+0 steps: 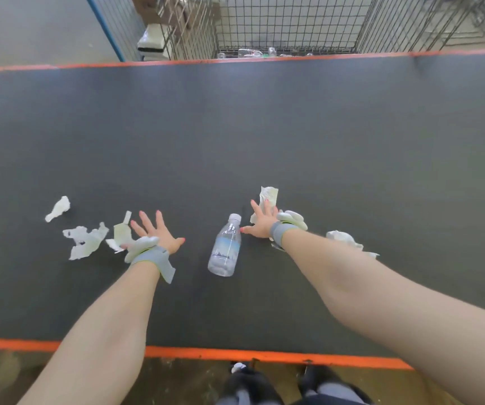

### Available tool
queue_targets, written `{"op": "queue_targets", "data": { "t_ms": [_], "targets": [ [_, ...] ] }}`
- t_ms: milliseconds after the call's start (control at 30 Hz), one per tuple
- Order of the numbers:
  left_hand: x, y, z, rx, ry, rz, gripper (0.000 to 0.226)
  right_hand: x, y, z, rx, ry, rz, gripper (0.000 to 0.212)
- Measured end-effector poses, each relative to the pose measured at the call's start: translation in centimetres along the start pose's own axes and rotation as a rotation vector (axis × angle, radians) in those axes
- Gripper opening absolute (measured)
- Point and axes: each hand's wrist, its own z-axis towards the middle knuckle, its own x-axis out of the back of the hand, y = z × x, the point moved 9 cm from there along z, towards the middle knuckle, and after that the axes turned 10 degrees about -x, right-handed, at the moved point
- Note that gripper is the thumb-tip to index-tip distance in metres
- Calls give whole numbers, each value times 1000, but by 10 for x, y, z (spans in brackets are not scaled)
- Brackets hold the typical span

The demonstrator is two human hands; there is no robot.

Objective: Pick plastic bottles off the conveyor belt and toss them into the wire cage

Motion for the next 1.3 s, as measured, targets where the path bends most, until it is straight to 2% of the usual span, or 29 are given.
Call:
{"op": "queue_targets", "data": {
  "t_ms": [100,200,300,400,467,633,767,867,1000,1100,1200,1300],
  "targets": [
    [-11,-16,-8,-16,-28,-49,99,-3,0,-11,-20,55,88,94],
    [-17,-12,-12,-70,31,-95,80,3,10,-26,-130,209,171,91],
    [-16,-1,-15,-88,56,-20,69,-10,5,-36,-117,137,-4,111],
    [-17,21,-15,-138,38,-52,67,-22,3,-38,-112,65,-151,113],
    [-20,36,-13,-176,12,-51,68,-27,-7,-36,-68,66,-194,108],
    [-24,69,-5,-241,-18,-11,70,-40,-29,-24,-27,-9,-228,70],
    [-15,80,9,-246,-15,-8,70,-5,-14,-10,-148,79,67,50],
    [-9,89,27,-236,-46,-11,76,34,4,6,-235,72,298,51],
    [-3,118,55,-260,-114,-11,80,86,18,36,-287,86,474,52],
    [20,145,81,-271,-70,-14,70,129,17,62,-295,122,581,47],
    [57,172,111,-282,-21,0,66,174,5,89,-272,138,664,51],
    [114,210,171,-283,43,-15,66,254,-24,136,-215,160,789,50]
  ]
}}
